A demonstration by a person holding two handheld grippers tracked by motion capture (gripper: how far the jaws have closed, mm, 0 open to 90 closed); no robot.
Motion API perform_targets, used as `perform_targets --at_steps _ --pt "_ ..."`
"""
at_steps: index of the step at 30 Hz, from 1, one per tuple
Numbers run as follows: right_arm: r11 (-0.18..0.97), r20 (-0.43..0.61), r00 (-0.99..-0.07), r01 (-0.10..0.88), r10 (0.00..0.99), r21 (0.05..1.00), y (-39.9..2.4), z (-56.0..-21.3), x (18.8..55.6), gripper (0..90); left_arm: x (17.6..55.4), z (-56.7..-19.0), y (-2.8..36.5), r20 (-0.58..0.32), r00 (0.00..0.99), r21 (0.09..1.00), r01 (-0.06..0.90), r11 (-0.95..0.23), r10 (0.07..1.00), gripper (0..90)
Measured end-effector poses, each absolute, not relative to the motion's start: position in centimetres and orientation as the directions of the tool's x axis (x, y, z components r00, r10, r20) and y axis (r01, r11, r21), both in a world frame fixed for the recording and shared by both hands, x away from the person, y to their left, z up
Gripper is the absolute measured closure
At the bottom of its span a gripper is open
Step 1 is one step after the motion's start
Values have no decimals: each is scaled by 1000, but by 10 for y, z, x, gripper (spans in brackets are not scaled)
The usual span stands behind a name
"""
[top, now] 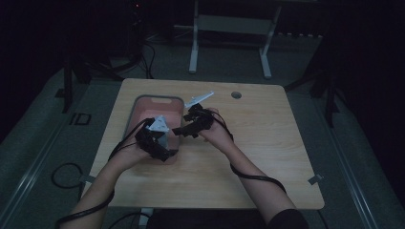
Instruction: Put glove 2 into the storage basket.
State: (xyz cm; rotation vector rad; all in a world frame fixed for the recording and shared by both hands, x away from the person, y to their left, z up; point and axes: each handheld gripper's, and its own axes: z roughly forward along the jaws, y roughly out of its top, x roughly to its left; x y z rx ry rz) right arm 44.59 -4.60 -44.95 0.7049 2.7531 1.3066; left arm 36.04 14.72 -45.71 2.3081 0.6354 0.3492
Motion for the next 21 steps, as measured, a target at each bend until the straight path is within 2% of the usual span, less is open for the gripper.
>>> perform_targets --at_steps 21 --pt "543 137 -891 378 432 750 -100 -466 431 150 342 -463 97 83 898 727 242 -643 432 19"
